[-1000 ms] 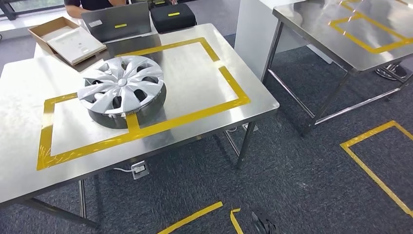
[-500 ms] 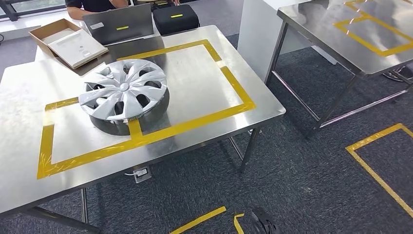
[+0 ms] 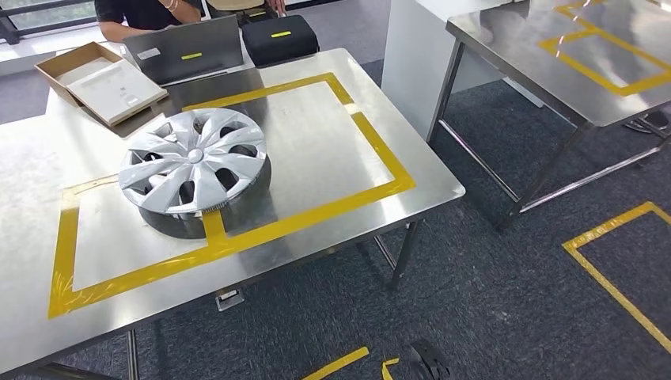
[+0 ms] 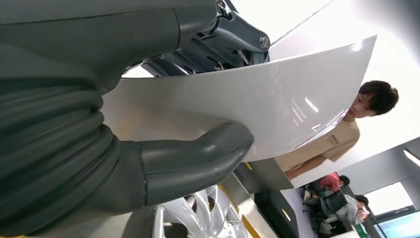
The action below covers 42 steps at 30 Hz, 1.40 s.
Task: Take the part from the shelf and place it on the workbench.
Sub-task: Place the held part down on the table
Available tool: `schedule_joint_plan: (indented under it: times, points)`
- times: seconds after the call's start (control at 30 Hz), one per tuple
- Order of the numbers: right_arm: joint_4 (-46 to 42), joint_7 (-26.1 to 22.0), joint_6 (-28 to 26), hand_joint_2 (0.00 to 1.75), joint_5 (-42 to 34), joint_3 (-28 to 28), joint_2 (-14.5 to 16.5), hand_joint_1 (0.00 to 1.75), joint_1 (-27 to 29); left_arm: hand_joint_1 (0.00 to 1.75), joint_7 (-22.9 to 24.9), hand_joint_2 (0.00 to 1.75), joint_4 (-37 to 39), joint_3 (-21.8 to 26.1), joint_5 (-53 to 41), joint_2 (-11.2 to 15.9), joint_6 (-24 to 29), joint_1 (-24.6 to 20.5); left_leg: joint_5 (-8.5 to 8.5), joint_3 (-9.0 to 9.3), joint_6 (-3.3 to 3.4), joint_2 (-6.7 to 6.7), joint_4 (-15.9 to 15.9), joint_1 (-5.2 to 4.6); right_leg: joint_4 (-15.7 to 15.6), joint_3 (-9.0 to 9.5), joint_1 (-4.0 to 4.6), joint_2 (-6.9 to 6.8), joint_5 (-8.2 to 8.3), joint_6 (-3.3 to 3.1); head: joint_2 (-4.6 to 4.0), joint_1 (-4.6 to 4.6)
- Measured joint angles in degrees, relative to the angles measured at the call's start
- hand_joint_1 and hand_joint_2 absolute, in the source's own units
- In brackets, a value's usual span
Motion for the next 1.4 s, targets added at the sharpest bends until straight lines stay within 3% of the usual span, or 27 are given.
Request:
schedule_joint_plan:
  times: [0.07, 0.1, 0.2, 0.23, 0.37, 0.57, 0.77, 0.93, 1.1, 1.4]
  points:
    - [0.0, 0.0, 0.0, 0.00, 0.0, 0.0, 0.0, 0.00, 0.0, 1.75, 0.0, 1.75, 0.1, 0.0, -0.1, 0.0, -0.1, 0.1, -0.10, 0.23, 0.51, -0.10, -0.3, 0.25, 0.1, 0.05, 0.05, -0.08, -0.35, 0.63, 0.00, 0.08]
    - [0.0, 0.0, 0.0, 0.00, 0.0, 0.0, 0.0, 0.00, 0.0, 1.75, 0.0, 1.75, 0.2, 0.0, -0.2, 0.0, -0.1, 0.0, -0.18, 0.44, 0.61, -0.13, -0.4, 0.31, 0.2, 0.04, 0.12, -0.11, 0.00, 0.65, 0.00, 0.20]
    - [0.0, 0.0, 0.1, 0.00, 0.1, 0.0, -0.1, 0.00, -0.2, 1.75, 0.0, 1.75, 1.6, -0.1, -1.4, -0.3, 0.4, -0.5, -0.72, 0.81, 0.70, -0.19, -0.1, 0.07, -0.3, 0.67, 0.24, -0.21, -0.05, -0.58, 0.00, 0.54]
    - [0.0, 0.0, 0.1, 0.00, 0.1, 0.0, -0.1, 0.00, -0.2, 1.75, 0.0, 1.75, 2.6, -0.3, -2.4, -0.6, 1.2, -0.9, -0.87, 0.84, 0.82, -0.18, 0.0, -0.01, -0.5, 0.97, 0.21, -0.24, -0.54, -0.67, 0.00, 0.56]
    - [0.0, 0.0, 0.1, 0.00, 0.5, 0.0, -0.1, 0.00, -0.3, 1.75, 0.0, 1.75, 8.0, -2.3, -9.0, -2.7, 8.9, -2.9, -1.12, 0.86, 1.10, -0.18, 0.1, -0.10, -0.8, 1.16, 0.09, -0.28, -0.57, -0.12, 0.00, 0.54]
    - [0.0, 0.0, 0.1, 0.00, 1.0, 0.0, -0.1, 0.00, -0.3, 1.75, 0.4, 1.75, 17.3, -8.1, -18.2, -8.0, 19.2, -6.8, -1.15, 0.92, 1.18, -0.15, 0.2, -0.17, -0.9, 1.26, -0.02, -0.27, -0.48, 0.58, 0.00, 0.54]
    - [0.0, 0.3, 0.1, 0.00, 0.9, -0.1, -0.1, 0.00, -0.3, 1.75, 3.0, 1.75, 23.2, -13.3, -24.2, -14.0, 22.3, -9.5, -1.12, 1.03, 1.20, -0.09, 0.1, -0.14, -0.9, 1.33, -0.09, -0.26, -0.42, 0.69, 0.00, 0.54]
    - [0.0, 0.3, 0.1, 0.00, 1.0, -0.3, -0.1, 0.00, -0.3, 1.75, 4.4, 1.75, 25.8, -16.7, -27.3, -17.4, 23.7, -10.6, -1.12, 1.17, 1.19, -0.03, 0.0, -0.14, -0.9, 1.39, -0.09, -0.23, -0.42, 0.69, 0.00, 0.54]
    - [0.0, 0.3, 0.1, 0.00, 1.7, -0.3, -0.1, 0.00, -0.2, 1.75, 5.4, 1.75, 27.5, -18.8, -29.0, -18.5, 24.9, -10.6, -1.08, 1.24, 1.12, 0.03, -0.1, -0.12, -0.9, 1.40, -0.10, -0.20, -0.42, 0.69, 0.00, 0.52]
    - [0.0, 0.3, 0.1, 0.00, 2.7, -0.3, -0.1, 0.00, -0.3, 1.75, 8.3, 1.75, 29.6, -21.2, -32.4, -18.0, 26.2, -10.1, -0.99, 1.32, 0.99, -0.01, -0.3, -0.12, -0.9, 1.41, -0.09, -0.23, -0.44, 0.67, 0.00, 0.52]
